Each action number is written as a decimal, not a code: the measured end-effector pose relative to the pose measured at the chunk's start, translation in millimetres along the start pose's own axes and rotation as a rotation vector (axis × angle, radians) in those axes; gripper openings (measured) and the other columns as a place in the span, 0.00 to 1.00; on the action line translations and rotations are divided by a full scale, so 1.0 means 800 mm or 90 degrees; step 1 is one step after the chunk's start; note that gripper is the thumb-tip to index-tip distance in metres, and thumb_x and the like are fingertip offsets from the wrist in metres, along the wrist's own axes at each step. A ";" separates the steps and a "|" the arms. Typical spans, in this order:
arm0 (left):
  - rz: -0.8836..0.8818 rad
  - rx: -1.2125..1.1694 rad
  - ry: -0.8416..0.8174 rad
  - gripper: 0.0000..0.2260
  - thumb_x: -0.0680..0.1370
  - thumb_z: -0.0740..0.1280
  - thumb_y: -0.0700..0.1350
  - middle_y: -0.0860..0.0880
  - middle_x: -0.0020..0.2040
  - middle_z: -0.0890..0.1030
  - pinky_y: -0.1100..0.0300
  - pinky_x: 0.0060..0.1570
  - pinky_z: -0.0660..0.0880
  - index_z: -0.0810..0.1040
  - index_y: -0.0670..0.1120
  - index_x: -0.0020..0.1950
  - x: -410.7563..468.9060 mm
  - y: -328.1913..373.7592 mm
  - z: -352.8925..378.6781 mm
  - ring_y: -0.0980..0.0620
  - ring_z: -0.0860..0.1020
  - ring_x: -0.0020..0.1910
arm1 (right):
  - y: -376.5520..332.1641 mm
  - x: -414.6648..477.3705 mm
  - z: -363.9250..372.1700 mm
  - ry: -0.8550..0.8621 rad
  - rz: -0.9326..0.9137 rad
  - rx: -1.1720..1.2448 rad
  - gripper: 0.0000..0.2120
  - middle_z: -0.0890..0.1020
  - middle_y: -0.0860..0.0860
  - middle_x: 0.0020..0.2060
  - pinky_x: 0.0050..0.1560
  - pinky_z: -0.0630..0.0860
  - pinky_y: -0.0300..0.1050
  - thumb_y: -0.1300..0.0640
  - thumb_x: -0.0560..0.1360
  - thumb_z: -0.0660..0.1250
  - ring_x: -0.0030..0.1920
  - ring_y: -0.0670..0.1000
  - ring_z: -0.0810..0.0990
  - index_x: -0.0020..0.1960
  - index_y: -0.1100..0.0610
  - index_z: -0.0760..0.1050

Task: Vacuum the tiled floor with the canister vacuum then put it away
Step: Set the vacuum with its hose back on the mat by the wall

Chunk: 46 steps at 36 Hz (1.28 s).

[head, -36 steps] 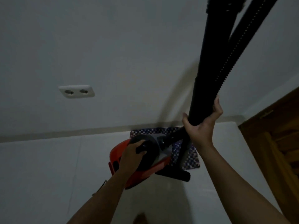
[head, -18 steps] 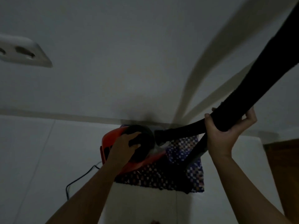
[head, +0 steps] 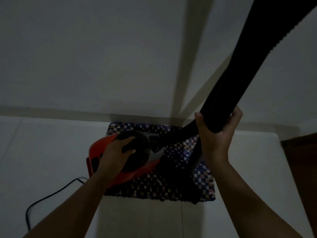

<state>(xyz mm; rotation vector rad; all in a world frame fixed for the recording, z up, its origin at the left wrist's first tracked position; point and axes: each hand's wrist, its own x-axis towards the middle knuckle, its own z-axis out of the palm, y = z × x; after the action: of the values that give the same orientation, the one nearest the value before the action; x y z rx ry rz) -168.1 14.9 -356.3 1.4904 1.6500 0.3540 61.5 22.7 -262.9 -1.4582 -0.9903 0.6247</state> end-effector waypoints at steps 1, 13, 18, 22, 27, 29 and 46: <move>0.010 0.007 0.007 0.21 0.77 0.67 0.43 0.44 0.71 0.70 0.52 0.68 0.68 0.70 0.48 0.70 0.003 0.001 0.003 0.44 0.70 0.68 | 0.000 -0.001 -0.001 -0.004 -0.005 0.005 0.39 0.72 0.50 0.61 0.63 0.73 0.56 0.58 0.68 0.75 0.64 0.53 0.73 0.72 0.61 0.58; 0.043 0.056 0.014 0.23 0.76 0.67 0.40 0.42 0.71 0.70 0.49 0.67 0.68 0.69 0.45 0.71 0.009 0.000 0.008 0.42 0.70 0.68 | -0.004 -0.032 0.002 0.102 -0.030 0.050 0.40 0.67 0.52 0.73 0.72 0.65 0.53 0.51 0.68 0.73 0.73 0.48 0.64 0.76 0.57 0.61; 0.063 0.123 0.010 0.25 0.77 0.66 0.41 0.41 0.71 0.69 0.49 0.67 0.68 0.64 0.47 0.73 0.011 -0.007 0.008 0.42 0.69 0.68 | -0.003 -0.051 -0.002 0.082 -0.138 0.008 0.28 0.69 0.51 0.69 0.70 0.67 0.58 0.46 0.75 0.67 0.71 0.53 0.68 0.72 0.46 0.61; 0.065 0.169 -0.004 0.26 0.79 0.63 0.43 0.38 0.67 0.70 0.50 0.65 0.68 0.59 0.49 0.75 0.010 -0.010 0.009 0.40 0.69 0.66 | -0.002 -0.057 0.001 0.052 -0.197 0.000 0.26 0.65 0.42 0.69 0.72 0.62 0.57 0.60 0.79 0.62 0.71 0.44 0.65 0.73 0.52 0.56; 0.071 0.198 -0.024 0.26 0.80 0.60 0.44 0.37 0.66 0.71 0.51 0.64 0.67 0.56 0.49 0.76 0.010 -0.014 0.008 0.40 0.69 0.66 | -0.007 -0.061 0.011 -0.004 -0.224 0.016 0.29 0.62 0.36 0.69 0.70 0.60 0.39 0.61 0.78 0.61 0.70 0.35 0.61 0.74 0.49 0.53; 0.076 0.196 -0.031 0.25 0.80 0.60 0.44 0.37 0.67 0.70 0.51 0.66 0.65 0.56 0.49 0.76 0.009 -0.013 0.007 0.40 0.67 0.68 | -0.010 -0.066 0.015 -0.018 -0.252 0.015 0.29 0.63 0.39 0.68 0.68 0.62 0.34 0.63 0.78 0.61 0.69 0.34 0.62 0.75 0.54 0.54; 0.093 0.199 -0.057 0.23 0.81 0.58 0.40 0.38 0.69 0.68 0.55 0.64 0.65 0.59 0.47 0.75 0.004 0.000 0.009 0.41 0.67 0.68 | 0.008 -0.040 -0.024 0.012 -0.229 -0.022 0.29 0.63 0.36 0.67 0.72 0.60 0.38 0.64 0.78 0.61 0.68 0.32 0.63 0.73 0.55 0.50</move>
<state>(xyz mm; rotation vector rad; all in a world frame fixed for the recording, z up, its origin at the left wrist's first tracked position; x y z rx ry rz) -162.9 15.3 -361.6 1.8373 1.5809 0.1079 63.3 -13.7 -271.5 -1.2706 -1.2169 0.3328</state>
